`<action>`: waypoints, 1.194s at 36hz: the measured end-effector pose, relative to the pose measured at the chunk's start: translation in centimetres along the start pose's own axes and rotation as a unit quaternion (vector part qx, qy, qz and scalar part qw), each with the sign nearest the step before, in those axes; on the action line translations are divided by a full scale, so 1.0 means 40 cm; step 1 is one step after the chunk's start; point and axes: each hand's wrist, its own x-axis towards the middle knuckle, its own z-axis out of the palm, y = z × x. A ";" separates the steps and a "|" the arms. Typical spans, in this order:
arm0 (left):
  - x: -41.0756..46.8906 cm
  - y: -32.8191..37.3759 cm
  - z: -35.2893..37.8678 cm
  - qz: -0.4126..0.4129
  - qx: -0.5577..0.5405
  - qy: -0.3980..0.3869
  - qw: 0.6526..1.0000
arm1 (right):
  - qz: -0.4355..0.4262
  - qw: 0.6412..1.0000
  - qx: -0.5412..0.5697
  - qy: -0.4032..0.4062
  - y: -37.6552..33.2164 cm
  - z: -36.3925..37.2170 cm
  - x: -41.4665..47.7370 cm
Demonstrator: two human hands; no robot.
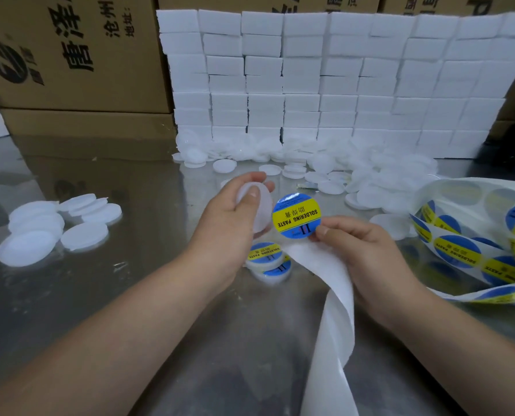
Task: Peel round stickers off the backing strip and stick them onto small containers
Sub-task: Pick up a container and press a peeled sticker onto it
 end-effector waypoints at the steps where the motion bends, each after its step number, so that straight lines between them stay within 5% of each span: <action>1: -0.001 0.001 0.000 -0.015 -0.020 -0.013 1.000 | 0.001 1.000 0.004 -0.010 0.000 -0.002 0.001; 14: -0.007 0.004 -0.003 -0.109 -0.187 -0.118 0.969 | 0.012 0.995 -0.026 -0.093 0.004 -0.003 -0.002; 43: -0.020 -0.012 0.010 -0.057 -0.052 -0.141 0.987 | 0.008 0.994 -0.080 -0.078 0.014 -0.003 -0.002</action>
